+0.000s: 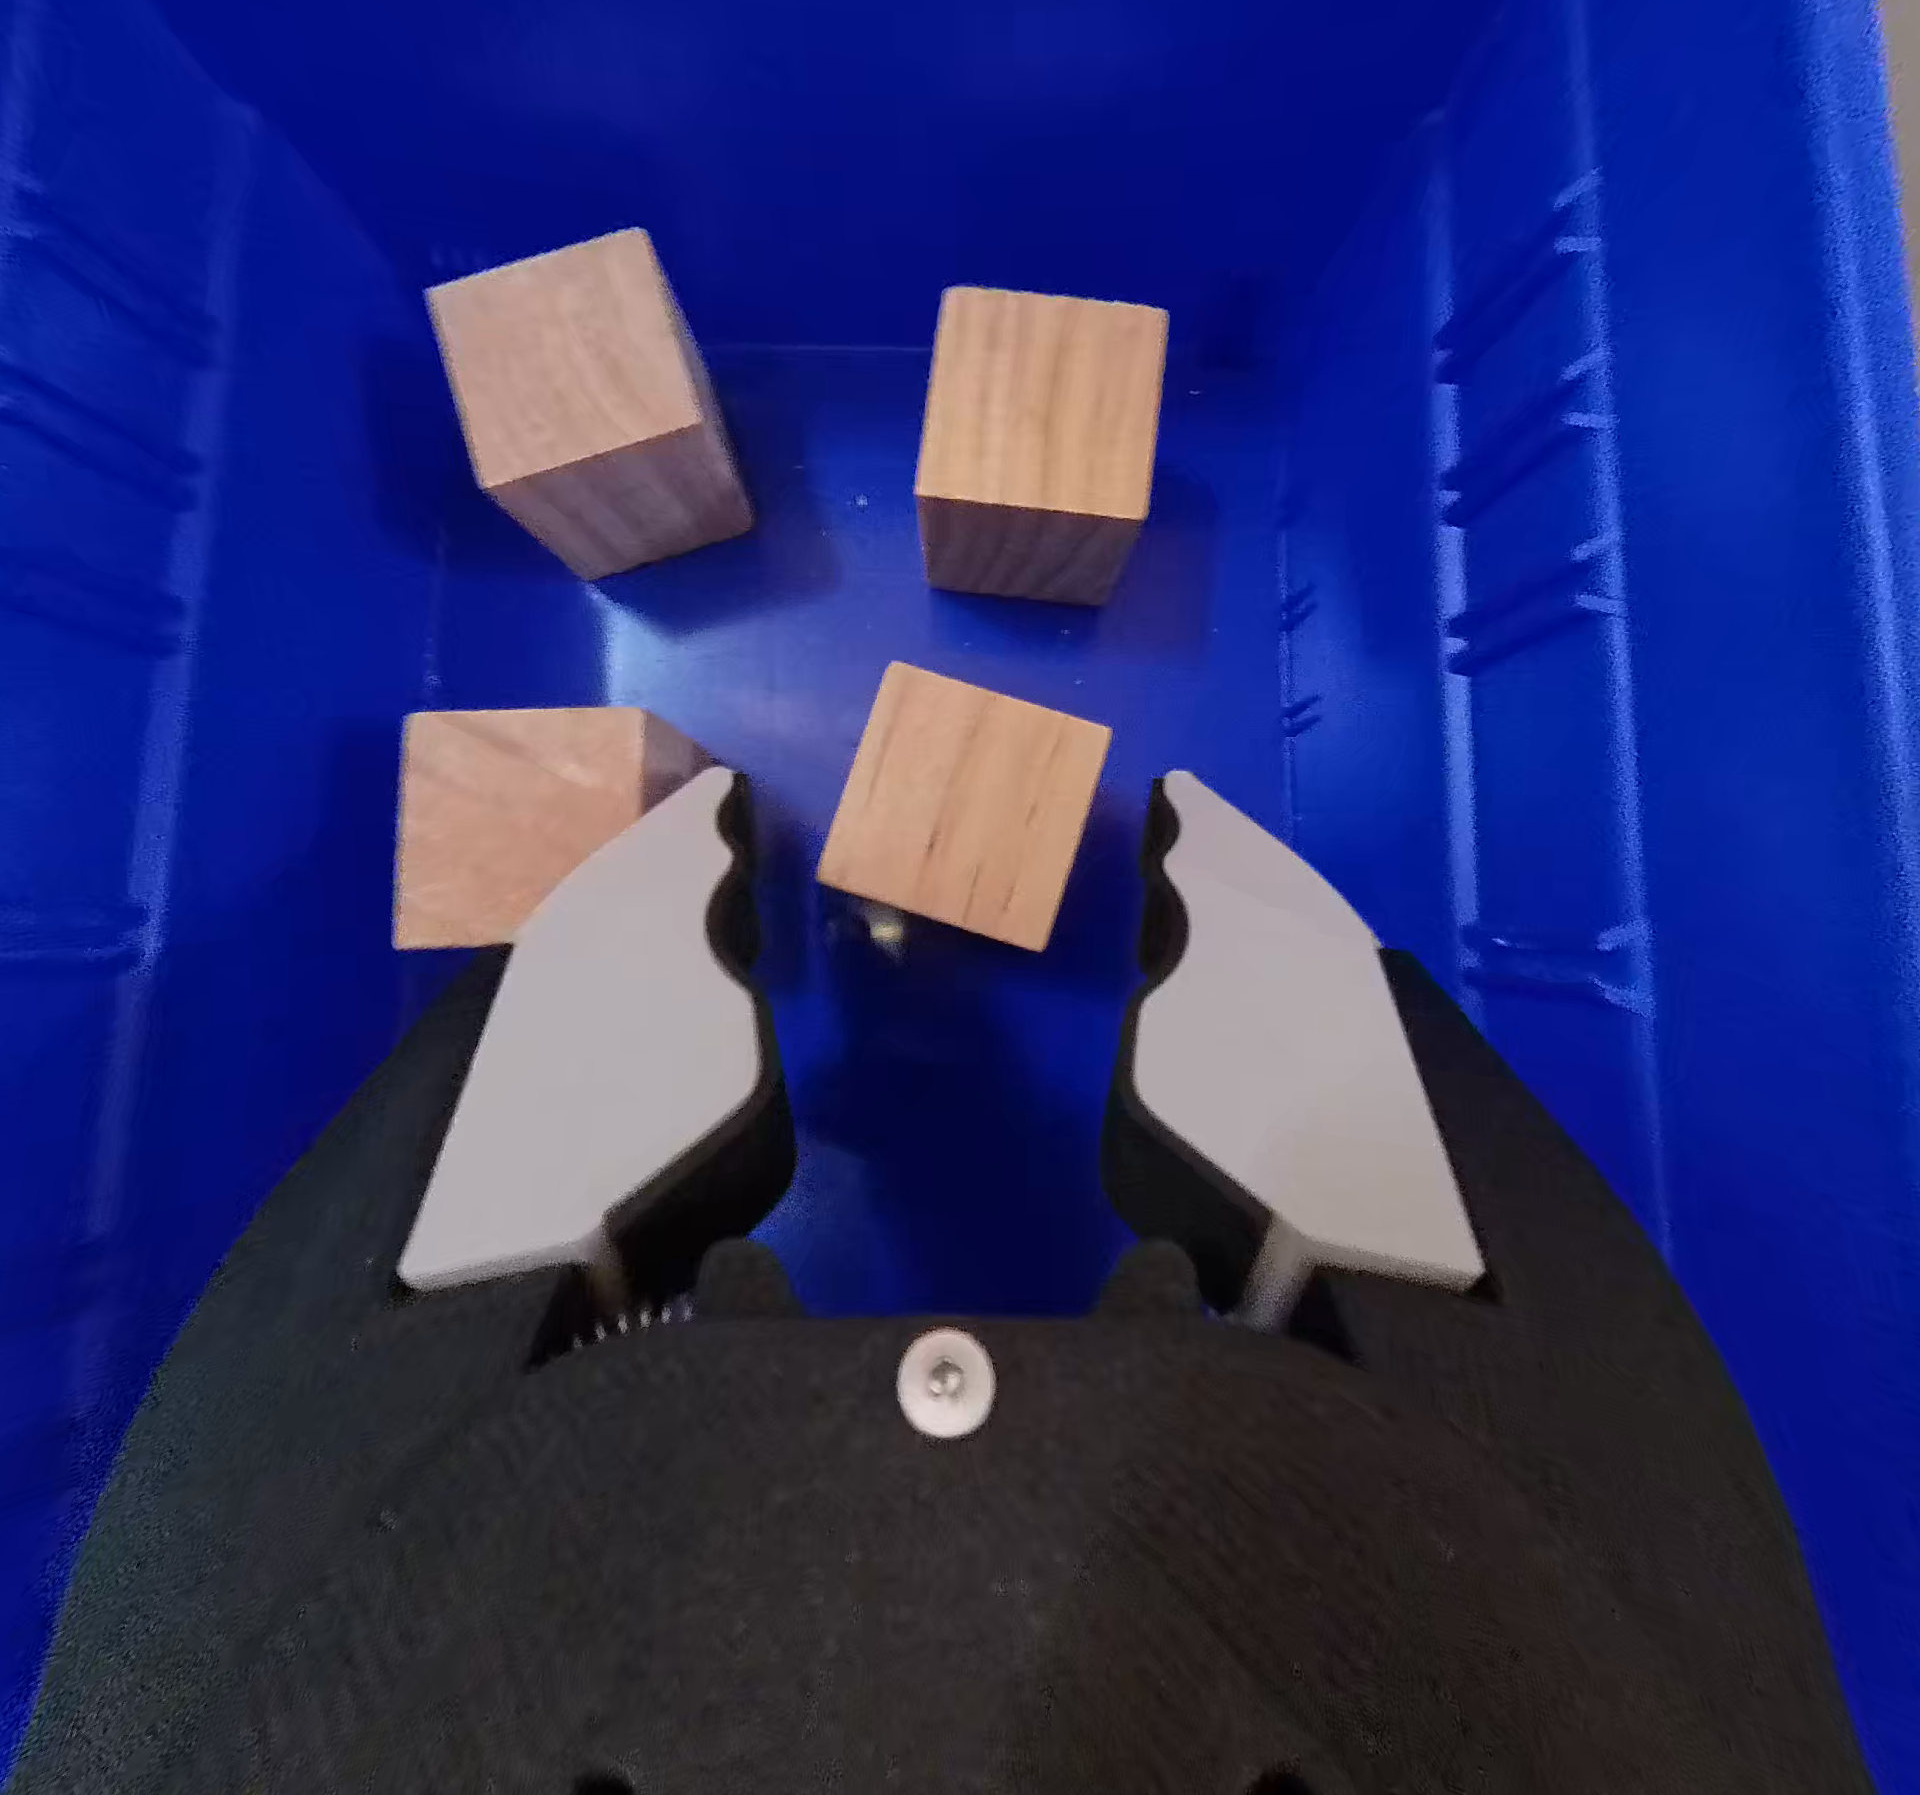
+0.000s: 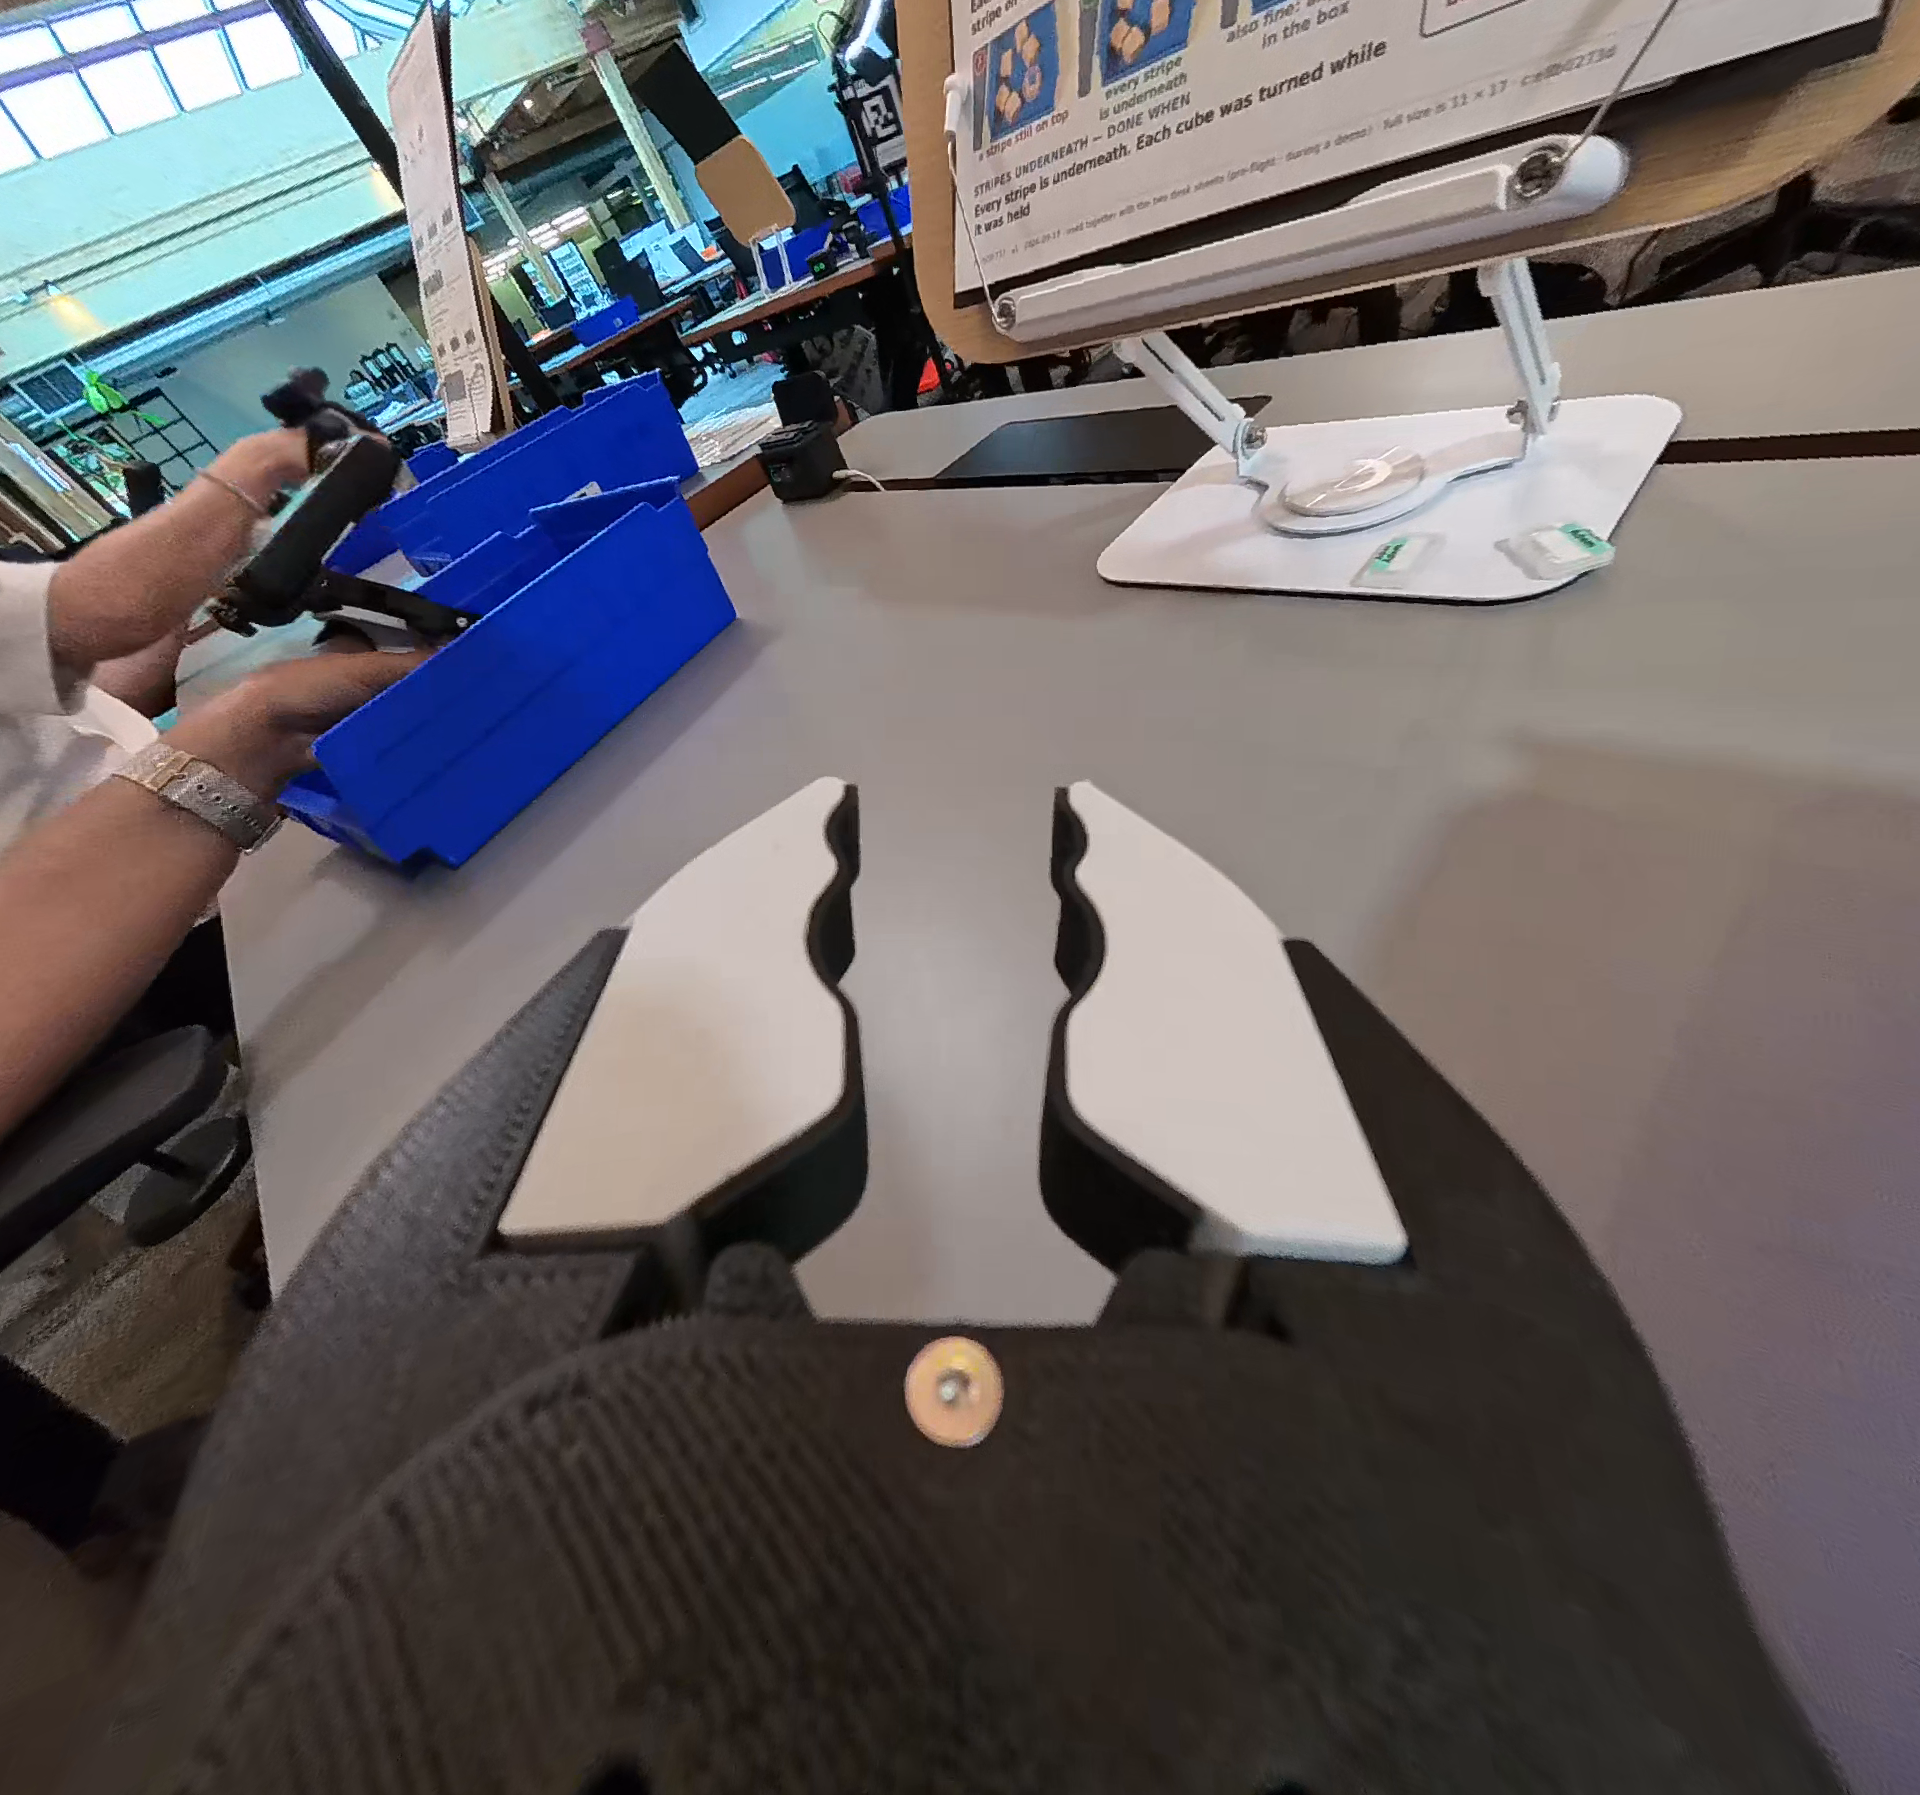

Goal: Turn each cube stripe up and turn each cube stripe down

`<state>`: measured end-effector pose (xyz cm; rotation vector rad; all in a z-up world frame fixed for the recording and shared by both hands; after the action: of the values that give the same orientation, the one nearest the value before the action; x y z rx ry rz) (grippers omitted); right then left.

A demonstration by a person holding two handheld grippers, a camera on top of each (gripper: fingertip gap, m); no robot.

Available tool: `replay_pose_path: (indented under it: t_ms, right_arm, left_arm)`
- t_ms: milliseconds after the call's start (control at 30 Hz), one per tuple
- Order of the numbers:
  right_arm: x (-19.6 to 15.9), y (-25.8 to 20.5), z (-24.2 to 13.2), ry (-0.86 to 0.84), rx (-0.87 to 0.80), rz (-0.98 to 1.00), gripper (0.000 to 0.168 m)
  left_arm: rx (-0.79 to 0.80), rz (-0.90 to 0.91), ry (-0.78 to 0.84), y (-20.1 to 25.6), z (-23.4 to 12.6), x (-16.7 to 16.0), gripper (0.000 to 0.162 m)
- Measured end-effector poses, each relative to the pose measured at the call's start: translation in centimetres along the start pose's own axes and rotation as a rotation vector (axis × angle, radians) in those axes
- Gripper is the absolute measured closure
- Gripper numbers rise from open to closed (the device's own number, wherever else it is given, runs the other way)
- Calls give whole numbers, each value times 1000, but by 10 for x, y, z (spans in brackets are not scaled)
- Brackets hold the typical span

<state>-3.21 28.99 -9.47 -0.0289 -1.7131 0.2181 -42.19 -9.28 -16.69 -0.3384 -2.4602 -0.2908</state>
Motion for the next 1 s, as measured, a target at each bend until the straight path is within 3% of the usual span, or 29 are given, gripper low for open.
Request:
replay_pose_path:
  t_ms: [100,233,300,433,533,667,767,833,1000]
  right_arm:
    - [-1,3,-1,0,-5,12,133]
    - [-2,3,0,2,3,30,133]
    - [-3,1,2,-5,10,25,134]
    - [-4,-6,7,-10,37,13,133]
    - [-1,-16,11,10,76,5,130]
    - [3,-36,15,34,145,-28,118]
    - [13,-62,13,107,275,-79,111]
    - [28,-81,5,218,359,-115,116]
    - [49,-86,-6,383,327,-17,112]
  left_arm:
    - [-36,-4,-14,3,3,-2,113]
    - [-28,-27,59,0,-13,11,114]
    - [-102,-79,149,5,-32,26,114]
    - [-572,-218,359,51,-98,60,116]
    - [-1030,-259,361,106,-150,65,115]
    - [-1408,-207,234,180,-189,45,115]
    - [-1572,-139,148,229,-200,18,115]
    - [-1690,-107,90,260,-205,-5,116]
    - [-1843,-130,71,320,-200,-65,116]
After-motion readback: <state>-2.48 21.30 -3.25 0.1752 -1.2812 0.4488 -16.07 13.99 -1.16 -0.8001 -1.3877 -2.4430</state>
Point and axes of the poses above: each gripper's, where its closed fingertips meet, z out along the fingers, x out of its top, y = z × x across the jaws, the point moved 4 cm from there along -z, back along the fingers, and after that the axes turned 12 degrees about -z, right-handed, at the moved point
